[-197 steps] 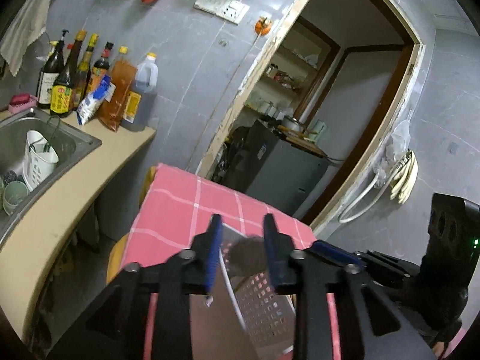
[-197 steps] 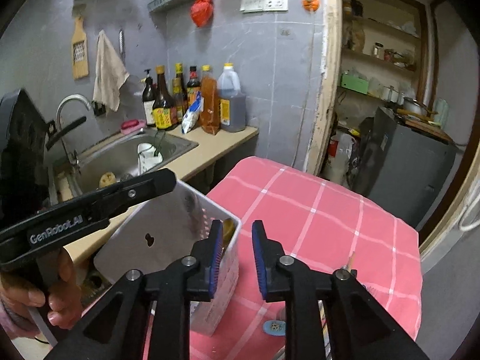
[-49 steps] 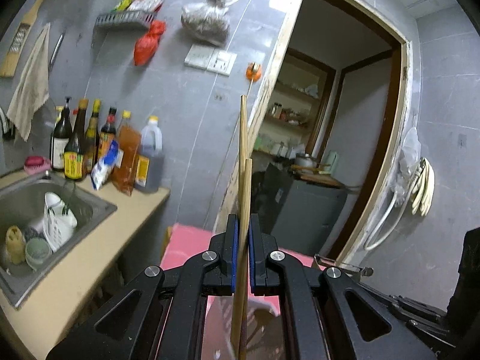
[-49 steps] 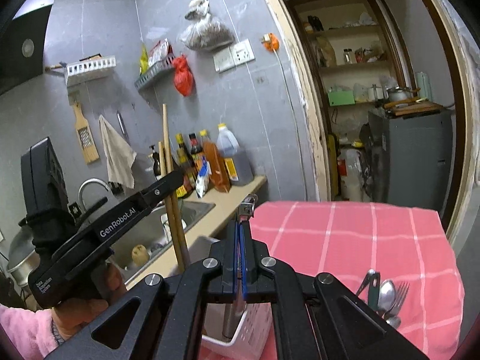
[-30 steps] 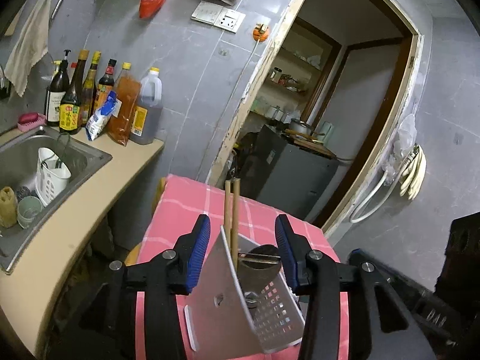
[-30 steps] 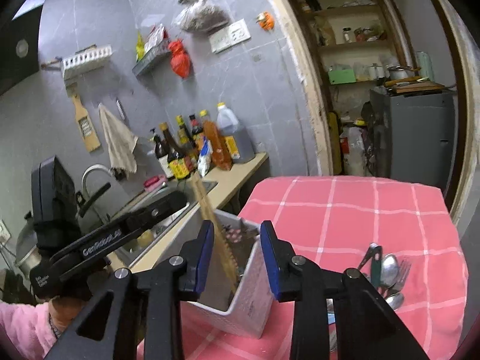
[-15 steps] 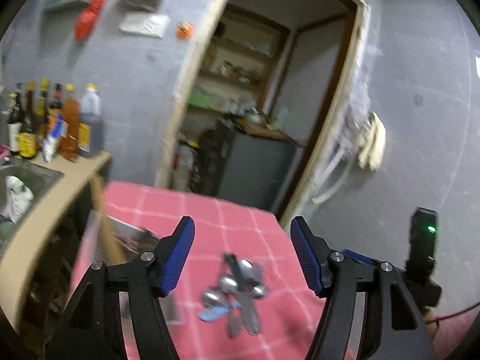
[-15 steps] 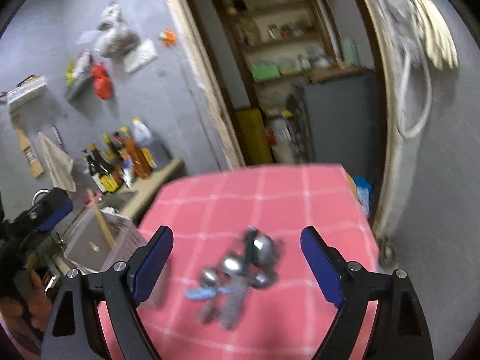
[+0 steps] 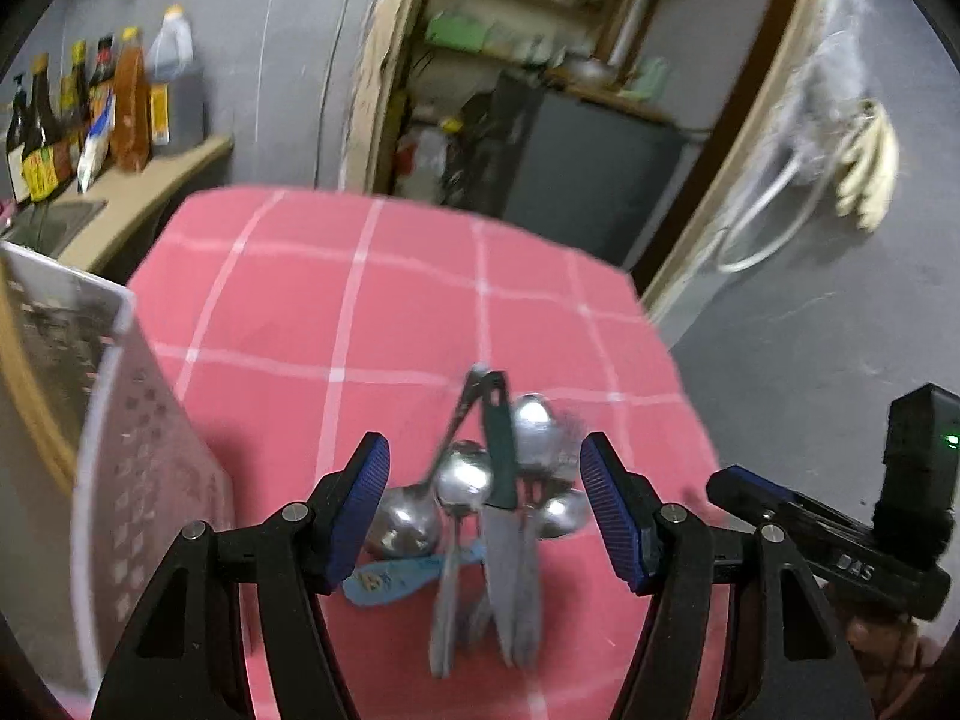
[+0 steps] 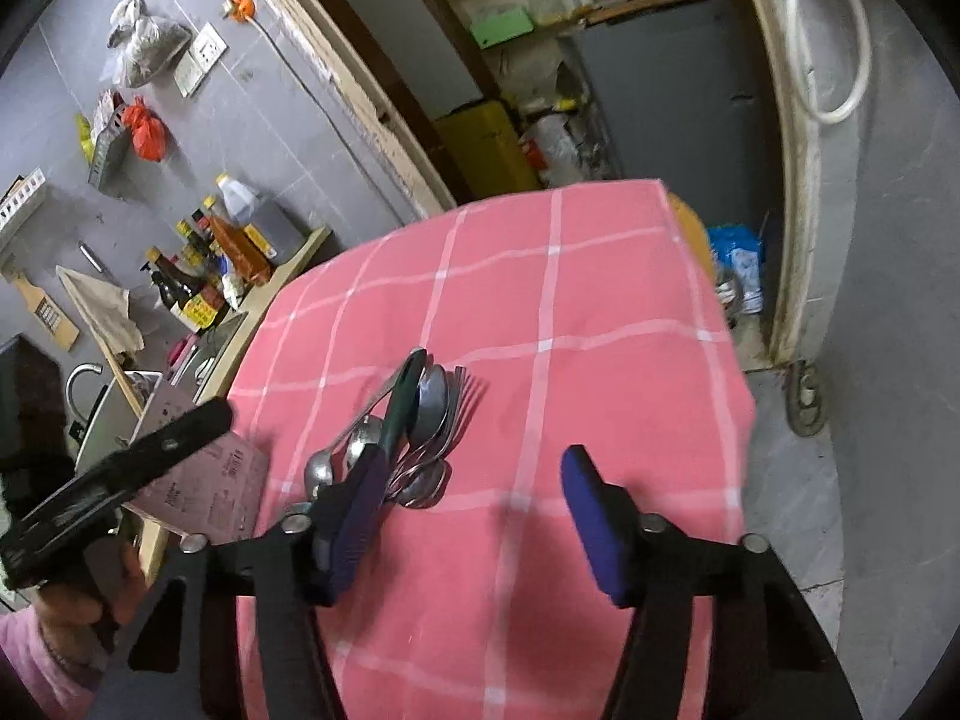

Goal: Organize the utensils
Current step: 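Close the left tool on a metal spoon while the right tool grasps a fork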

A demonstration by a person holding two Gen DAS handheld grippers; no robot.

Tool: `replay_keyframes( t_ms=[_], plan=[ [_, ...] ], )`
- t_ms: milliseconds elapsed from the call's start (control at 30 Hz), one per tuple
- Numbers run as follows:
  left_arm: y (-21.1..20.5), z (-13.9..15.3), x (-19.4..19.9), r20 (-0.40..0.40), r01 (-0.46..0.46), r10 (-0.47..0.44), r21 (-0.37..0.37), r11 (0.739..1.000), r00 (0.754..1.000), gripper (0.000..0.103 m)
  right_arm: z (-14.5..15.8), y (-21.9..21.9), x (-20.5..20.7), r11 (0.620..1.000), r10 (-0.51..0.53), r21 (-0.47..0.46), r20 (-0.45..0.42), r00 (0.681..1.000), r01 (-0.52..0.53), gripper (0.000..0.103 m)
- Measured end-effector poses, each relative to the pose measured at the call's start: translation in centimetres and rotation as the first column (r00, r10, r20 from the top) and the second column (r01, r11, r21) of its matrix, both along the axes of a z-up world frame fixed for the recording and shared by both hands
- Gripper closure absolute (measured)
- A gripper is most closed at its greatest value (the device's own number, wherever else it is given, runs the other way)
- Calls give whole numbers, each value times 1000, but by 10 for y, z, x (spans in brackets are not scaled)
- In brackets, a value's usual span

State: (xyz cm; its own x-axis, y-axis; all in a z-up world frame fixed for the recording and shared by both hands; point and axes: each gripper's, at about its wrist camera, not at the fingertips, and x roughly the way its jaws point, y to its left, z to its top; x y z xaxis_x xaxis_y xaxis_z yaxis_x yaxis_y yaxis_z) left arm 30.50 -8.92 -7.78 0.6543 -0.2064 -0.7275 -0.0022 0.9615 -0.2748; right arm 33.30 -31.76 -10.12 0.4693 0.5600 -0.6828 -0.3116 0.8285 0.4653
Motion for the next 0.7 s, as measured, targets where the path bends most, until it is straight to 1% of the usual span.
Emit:
replay_keyframes(
  t_ms=[67, 100, 133, 167, 233, 267, 333, 400, 533, 600, 700],
  plan=[
    [4, -13, 13, -35, -16, 17, 17, 1000, 999, 53, -8, 4, 10, 1000, 22, 9, -10, 1000, -22, 55],
    [6, -19, 19, -55, -18, 19, 17, 1000, 998, 54, -10, 7, 14, 999, 30, 13, -15, 999, -30, 57],
    [8, -24, 25, -76, -24, 26, 22, 999, 997, 57, -12, 11, 19, 999, 38, 17, -20, 999, -38, 60],
    [10, -28, 29, -90, -30, 32, 24, 999, 995, 64, -16, 15, 26, 999, 49, 22, -27, 998, -49, 63],
    [12, -38, 42, -132, -24, 26, 17, 1000, 991, 69, -20, 20, 36, 997, 65, 33, -39, 997, -64, 67],
    [13, -44, 48, -161, -17, 18, 11, 1000, 987, 74, -24, 25, 43, 996, 80, 39, -52, 995, -78, 69],
    [15, -53, 57, -202, 0, -2, -9, 1000, 979, 79, -28, 31, 51, 994, 97, 47, -68, 993, -94, 73],
    [16, -61, 64, -242, 10, -13, -17, 1000, 970, 82, -34, 35, 59, 992, 116, 52, -92, 989, -112, 75],
    [18, -72, 76, -317, 51, -61, -41, 998, 946, 82, -43, 42, 70, 988, 147, 66, -135, 980, -139, 82],
    [22, -74, 82, -334, 39, -53, -48, 998, 941, 87, -46, 44, 74, 987, 153, 65, -149, 977, -145, 84],
    [27, -75, 90, -375, 45, -67, -68, 997, 925, 88, -51, 47, 79, 986, 161, 68, -171, 972, -151, 87]
  ],
)
